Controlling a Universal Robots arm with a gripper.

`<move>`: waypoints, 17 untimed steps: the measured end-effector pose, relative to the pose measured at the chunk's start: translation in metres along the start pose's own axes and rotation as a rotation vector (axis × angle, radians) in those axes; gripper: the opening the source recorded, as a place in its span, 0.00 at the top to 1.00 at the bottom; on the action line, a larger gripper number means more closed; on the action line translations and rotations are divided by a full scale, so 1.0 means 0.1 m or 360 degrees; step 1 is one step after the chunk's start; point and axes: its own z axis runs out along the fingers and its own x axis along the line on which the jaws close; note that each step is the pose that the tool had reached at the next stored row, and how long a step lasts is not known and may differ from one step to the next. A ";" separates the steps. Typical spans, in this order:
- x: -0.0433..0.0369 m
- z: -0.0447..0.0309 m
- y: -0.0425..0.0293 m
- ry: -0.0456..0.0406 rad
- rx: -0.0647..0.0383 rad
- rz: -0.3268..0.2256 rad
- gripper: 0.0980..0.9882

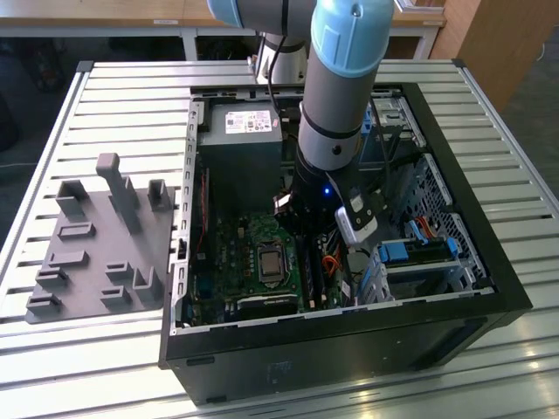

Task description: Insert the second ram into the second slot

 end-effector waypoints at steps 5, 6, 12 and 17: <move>0.000 0.001 0.000 0.0000 0.0000 0.0000 0.96; 0.000 0.001 0.000 0.0000 0.0000 0.0000 0.96; 0.000 -0.001 0.001 0.0000 0.0000 0.0000 0.87; 0.002 -0.060 0.000 0.0000 0.0000 0.0000 0.87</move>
